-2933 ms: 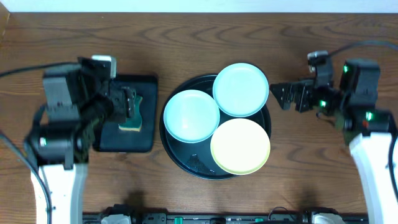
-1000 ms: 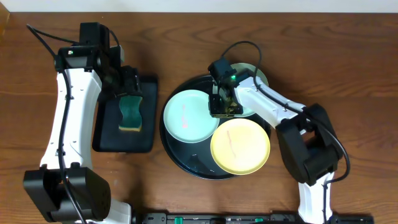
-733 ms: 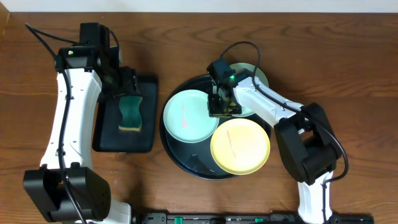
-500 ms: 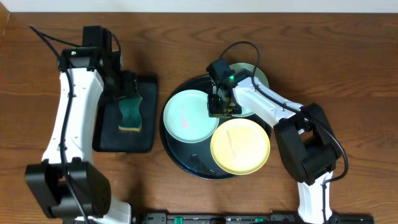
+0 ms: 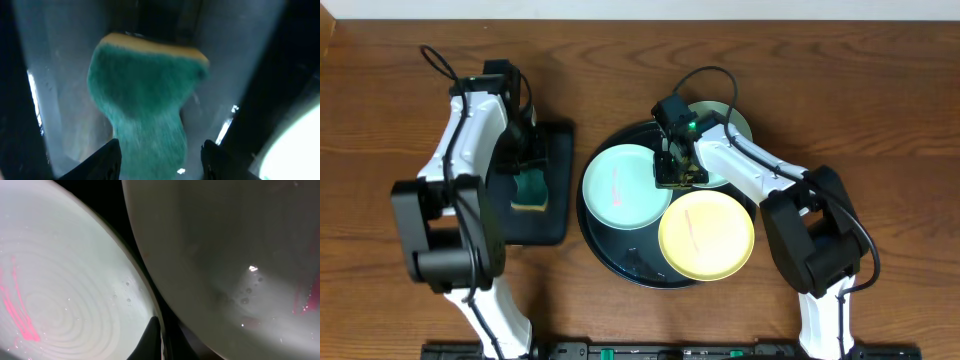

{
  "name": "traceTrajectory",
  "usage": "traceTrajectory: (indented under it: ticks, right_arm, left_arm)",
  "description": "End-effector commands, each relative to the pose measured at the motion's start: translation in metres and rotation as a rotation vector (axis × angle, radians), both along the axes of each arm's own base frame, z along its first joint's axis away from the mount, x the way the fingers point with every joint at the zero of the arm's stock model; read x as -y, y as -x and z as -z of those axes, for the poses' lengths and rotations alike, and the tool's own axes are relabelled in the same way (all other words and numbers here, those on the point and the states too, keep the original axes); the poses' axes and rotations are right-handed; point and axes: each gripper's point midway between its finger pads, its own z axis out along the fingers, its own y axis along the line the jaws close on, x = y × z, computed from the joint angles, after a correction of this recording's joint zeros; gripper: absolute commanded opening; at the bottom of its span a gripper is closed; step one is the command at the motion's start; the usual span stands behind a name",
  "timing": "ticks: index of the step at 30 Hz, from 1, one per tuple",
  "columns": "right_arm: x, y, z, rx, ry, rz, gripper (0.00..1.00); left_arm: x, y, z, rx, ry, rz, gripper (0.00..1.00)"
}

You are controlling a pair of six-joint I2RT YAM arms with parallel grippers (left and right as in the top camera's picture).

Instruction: Clean dirty plates on tray and stack at the side

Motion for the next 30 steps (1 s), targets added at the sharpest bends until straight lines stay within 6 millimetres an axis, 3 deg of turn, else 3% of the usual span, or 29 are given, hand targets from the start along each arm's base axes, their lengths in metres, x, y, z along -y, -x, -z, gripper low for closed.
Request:
traceTrajectory:
  ticks: [1,8,17,20,23,25,30]
  right_arm:
    - [-0.003,-0.001,0.005,0.012,0.022,-0.015,0.01]
    - [-0.004,-0.001,0.005,0.016,0.022,-0.015,0.01]
    - [-0.003,-0.002,0.005,0.018,0.023,-0.014,0.01]
    - [-0.004,-0.002,0.005,0.019,0.022,-0.014,0.01]
    - [-0.004,-0.002,0.005,0.02,0.022,-0.014,0.01]
    - [-0.004,-0.002,0.005,0.02,0.022,-0.014,0.01]
    - [-0.004,-0.002,0.005,0.02,0.022,-0.014,0.01]
  left_arm:
    - [-0.011,0.006,0.014,-0.037,-0.009,-0.009,0.51]
    - [-0.02,0.014,0.019,-0.059,-0.005,-0.039,0.5]
    - [-0.008,0.024,0.054,-0.042,0.045,-0.036,0.45]
    - [-0.006,0.022,0.056,-0.03,0.048,-0.034,0.36]
    - [-0.007,0.019,0.056,-0.019,0.046,-0.034,0.15]
    - [-0.007,0.019,0.056,-0.017,0.045,-0.035,0.08]
    - [-0.007,0.017,0.051,-0.014,0.045,-0.054,0.07]
